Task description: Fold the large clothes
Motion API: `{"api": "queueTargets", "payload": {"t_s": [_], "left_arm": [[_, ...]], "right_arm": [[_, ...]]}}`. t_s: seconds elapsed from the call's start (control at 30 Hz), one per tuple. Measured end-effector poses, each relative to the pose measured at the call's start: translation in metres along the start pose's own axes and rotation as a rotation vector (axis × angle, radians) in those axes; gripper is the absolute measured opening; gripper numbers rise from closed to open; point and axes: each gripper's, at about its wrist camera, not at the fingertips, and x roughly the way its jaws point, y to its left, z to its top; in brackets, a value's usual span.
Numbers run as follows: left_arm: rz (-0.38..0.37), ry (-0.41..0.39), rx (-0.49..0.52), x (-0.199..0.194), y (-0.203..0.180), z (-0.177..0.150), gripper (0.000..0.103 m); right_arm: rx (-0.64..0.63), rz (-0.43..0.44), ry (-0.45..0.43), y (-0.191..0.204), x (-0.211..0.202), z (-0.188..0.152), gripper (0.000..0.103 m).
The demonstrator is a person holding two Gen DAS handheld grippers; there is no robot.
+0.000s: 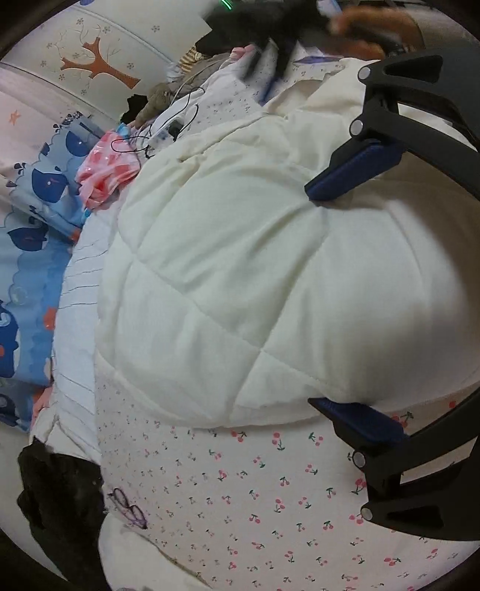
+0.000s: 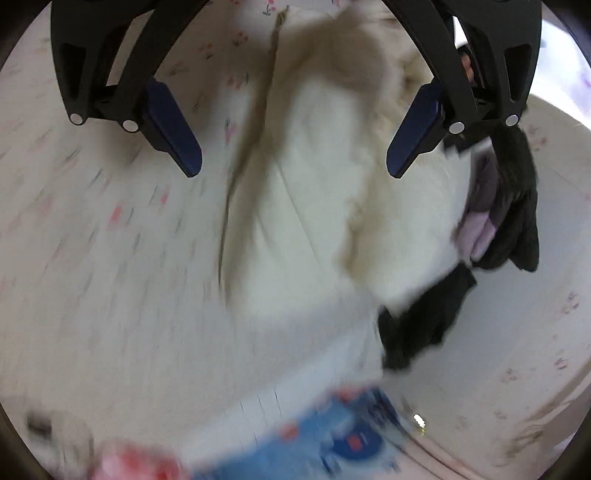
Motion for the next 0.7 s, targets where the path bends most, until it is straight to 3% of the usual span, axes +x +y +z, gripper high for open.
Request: {"api": "queueTargets", "payload": {"t_s": [0.1,0.13,0.17,0.23,0.27,0.33,0.4,0.5,0.63,0.7], "left_arm": [[0.038,-0.009,0.019,-0.002,-0.01,0.003,0.097],[0.047,-0.008,0.026,0.002,-0.018,0.009,0.097],[0.052,-0.006,0.029,0.005,-0.02,0.009,0.097],[0.051,-0.004,0.018,0.011,-0.019,0.011,0.098],[0.048,-0.007,0.009,0.015,-0.017,0.012,0.098],[0.069,0.003,0.005,0.028,-0.018,0.016,0.098],[0.104,0.017,0.004,0.04,-0.021,0.021,0.098],[0.063,0.035,-0.019,0.04,-0.01,0.022,0.098],[0.028,0.041,-0.047,0.014,0.0,0.016,0.097],[0.069,-0.027,-0.002,-0.012,-0.011,0.008,0.097]], "right_arm": [[-0.123,-0.033,0.024,0.059,0.014,0.013,0.097],[-0.122,-0.071,0.059,0.069,0.037,0.017,0.097],[-0.105,-0.099,0.077,0.065,0.072,0.044,0.097],[-0.075,-0.219,0.08,0.041,0.106,0.035,0.097],[-0.021,-0.148,0.093,0.012,0.138,0.021,0.097],[0.082,-0.061,0.059,-0.02,0.135,0.011,0.097],[0.049,-0.104,0.074,-0.013,0.14,0.015,0.097],[0.055,-0.087,0.151,-0.009,0.139,0.028,0.097],[0.019,-0.036,0.091,0.008,0.085,0.03,0.097],[-0.101,-0.038,0.093,0.032,0.051,0.005,0.097]]}}
